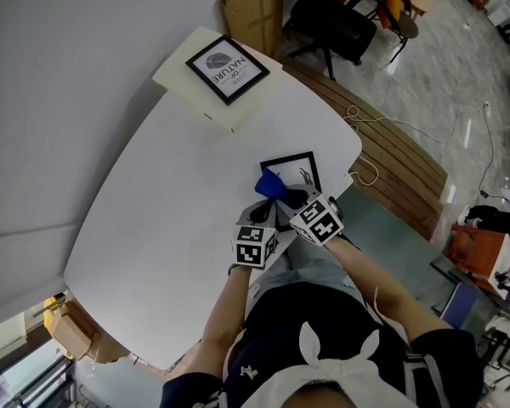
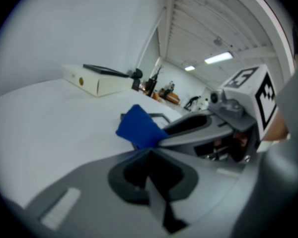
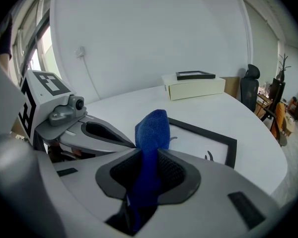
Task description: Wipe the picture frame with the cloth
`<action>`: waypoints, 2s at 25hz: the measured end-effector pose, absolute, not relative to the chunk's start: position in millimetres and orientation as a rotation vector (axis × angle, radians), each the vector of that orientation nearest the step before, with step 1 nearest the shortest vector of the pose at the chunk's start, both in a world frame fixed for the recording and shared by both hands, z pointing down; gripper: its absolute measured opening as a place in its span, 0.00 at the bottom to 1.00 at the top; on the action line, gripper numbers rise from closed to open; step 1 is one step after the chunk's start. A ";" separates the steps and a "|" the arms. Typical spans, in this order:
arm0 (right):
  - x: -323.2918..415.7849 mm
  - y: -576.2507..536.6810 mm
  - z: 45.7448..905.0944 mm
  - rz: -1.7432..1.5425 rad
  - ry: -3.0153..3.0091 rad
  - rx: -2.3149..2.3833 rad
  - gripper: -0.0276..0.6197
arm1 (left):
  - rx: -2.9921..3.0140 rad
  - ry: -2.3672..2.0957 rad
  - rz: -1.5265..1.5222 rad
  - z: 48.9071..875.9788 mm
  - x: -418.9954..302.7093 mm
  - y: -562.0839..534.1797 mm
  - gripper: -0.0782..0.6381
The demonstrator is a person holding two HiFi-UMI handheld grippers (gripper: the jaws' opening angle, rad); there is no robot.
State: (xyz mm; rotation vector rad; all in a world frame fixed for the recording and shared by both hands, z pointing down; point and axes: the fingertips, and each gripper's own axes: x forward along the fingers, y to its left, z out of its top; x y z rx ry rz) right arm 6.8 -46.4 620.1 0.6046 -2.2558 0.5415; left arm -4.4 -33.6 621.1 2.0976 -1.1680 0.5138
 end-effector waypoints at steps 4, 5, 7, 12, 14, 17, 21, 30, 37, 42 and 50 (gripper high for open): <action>7.5 -45.1 620.2 0.551 -2.257 0.597 0.18 | 2.098 -1.170 0.517 621.1 -4.7 -33.9 0.11; 7.6 -44.9 620.1 0.553 -2.256 0.593 0.18 | 2.098 -1.170 0.516 620.9 -4.7 -34.1 0.11; 7.9 -44.3 619.6 0.557 -2.256 0.591 0.18 | 2.098 -1.169 0.515 620.5 -4.7 -34.2 0.11; 9.9 -38.7 620.7 0.569 -2.263 0.578 0.18 | 2.098 -1.169 0.514 621.5 -4.7 -34.1 0.11; 9.8 -36.7 620.7 0.576 -2.268 0.580 0.18 | 2.099 -1.169 0.515 621.4 -4.9 -34.3 0.11; 8.9 -35.8 620.7 0.582 -2.270 0.583 0.18 | 2.099 -1.170 0.516 621.4 -5.7 -34.7 0.11; 9.4 -35.5 620.7 0.564 -2.269 0.572 0.18 | 2.098 -1.170 0.515 621.8 -5.6 -33.9 0.11; 19.9 -41.1 621.3 0.538 -2.260 0.570 0.18 | 2.099 -1.171 0.515 621.5 -5.2 -35.0 0.11; 30.7 -45.9 621.1 0.545 -2.246 0.599 0.18 | 2.100 -1.172 0.516 621.6 -4.3 -34.2 0.11; 39.8 -50.1 621.6 0.549 -2.234 0.633 0.18 | 2.101 -1.174 0.516 622.0 -4.7 -34.2 0.11; 54.8 -57.5 620.1 0.565 -2.221 0.688 0.18 | 2.103 -1.176 0.519 621.4 -5.6 -33.9 0.11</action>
